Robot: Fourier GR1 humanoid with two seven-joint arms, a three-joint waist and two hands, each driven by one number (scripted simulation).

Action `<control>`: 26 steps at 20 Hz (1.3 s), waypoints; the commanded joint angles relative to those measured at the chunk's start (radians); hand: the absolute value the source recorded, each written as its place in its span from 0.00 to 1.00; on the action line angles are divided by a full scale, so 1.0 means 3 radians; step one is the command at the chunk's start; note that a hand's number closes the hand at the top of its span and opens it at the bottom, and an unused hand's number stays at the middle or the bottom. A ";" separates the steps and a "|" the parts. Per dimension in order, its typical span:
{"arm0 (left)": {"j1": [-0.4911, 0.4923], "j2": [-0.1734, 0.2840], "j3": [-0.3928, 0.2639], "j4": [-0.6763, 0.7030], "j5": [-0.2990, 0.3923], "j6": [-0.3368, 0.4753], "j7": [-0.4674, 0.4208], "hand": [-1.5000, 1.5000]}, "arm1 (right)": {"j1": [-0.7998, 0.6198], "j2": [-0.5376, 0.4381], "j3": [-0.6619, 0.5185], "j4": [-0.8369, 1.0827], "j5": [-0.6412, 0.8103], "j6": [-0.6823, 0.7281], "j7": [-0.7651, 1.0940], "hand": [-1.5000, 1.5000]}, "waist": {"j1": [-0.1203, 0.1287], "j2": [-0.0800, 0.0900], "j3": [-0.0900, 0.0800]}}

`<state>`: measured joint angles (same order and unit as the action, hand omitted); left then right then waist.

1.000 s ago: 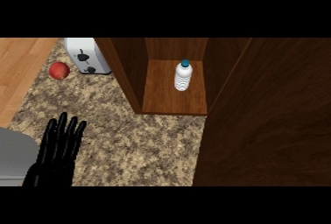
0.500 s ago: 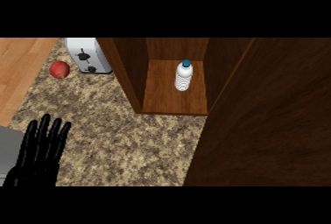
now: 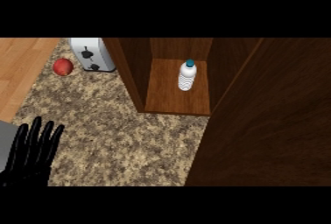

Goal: Pick up the bottled water, place it into the cabinet and close the cabinet

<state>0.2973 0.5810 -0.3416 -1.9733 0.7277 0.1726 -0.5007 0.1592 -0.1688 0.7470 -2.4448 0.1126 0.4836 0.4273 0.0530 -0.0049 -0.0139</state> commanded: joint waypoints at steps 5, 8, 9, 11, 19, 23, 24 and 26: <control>0.0063 0.0083 0.0097 -0.0005 0.0063 -0.0193 -0.0066 0.00 | -0.0405 0.0533 0.0130 0.0337 0.0179 -0.0473 0.0167 1.00 | 0.0098 0.0032 -0.0005; 0.0068 0.0074 0.0133 -0.0009 0.0091 -0.0181 -0.0064 0.00 | -0.0396 0.0532 0.0156 0.0318 0.0125 -0.0461 0.0204 1.00 | 0.0099 0.0033 -0.0006; 0.0047 0.0064 0.0091 -0.0032 0.0071 -0.0168 -0.0041 0.00 | -0.0404 0.0532 0.0135 0.0334 0.0107 -0.0487 0.0158 1.00 | 0.0080 0.0040 0.0000; 0.0098 0.0082 0.0098 -0.0059 0.0096 -0.0212 -0.0053 0.00 | -0.0357 0.0532 0.0107 0.0341 0.0058 -0.0465 0.0167 1.00 | 0.0142 0.0044 -0.0006; 0.0058 0.0116 0.0113 -0.0039 0.0110 -0.0324 -0.0058 0.00 | -0.0290 0.0534 0.0148 0.0592 -0.0469 -0.0382 0.0192 1.00 | 0.0257 0.0139 -0.0003; 0.0039 0.0194 0.0171 -0.0059 0.0135 -0.0436 -0.0063 0.00 | -0.0100 0.0468 0.0250 0.0802 -0.1112 -0.0139 0.0368 1.00 | 0.0428 0.0208 -0.0005; 0.0003 0.0192 0.0157 -0.0084 0.0116 -0.0426 -0.0054 0.00 | -0.0094 0.0476 0.0254 0.0821 -0.1263 -0.0118 0.0386 1.00 | 0.0442 0.0221 -0.0002; 0.0030 0.0218 0.0146 -0.0089 0.0117 -0.0453 -0.0035 0.00 | -0.0118 0.0538 0.0122 0.0920 -0.1457 -0.0205 0.0416 1.00 | 0.0414 0.0200 0.0006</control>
<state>0.3117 0.6349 -0.2988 -1.9928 0.7622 0.0517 -0.5168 0.1508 -0.1419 0.7220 -2.3425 -0.2589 0.5374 0.4952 0.1688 0.0477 -0.0157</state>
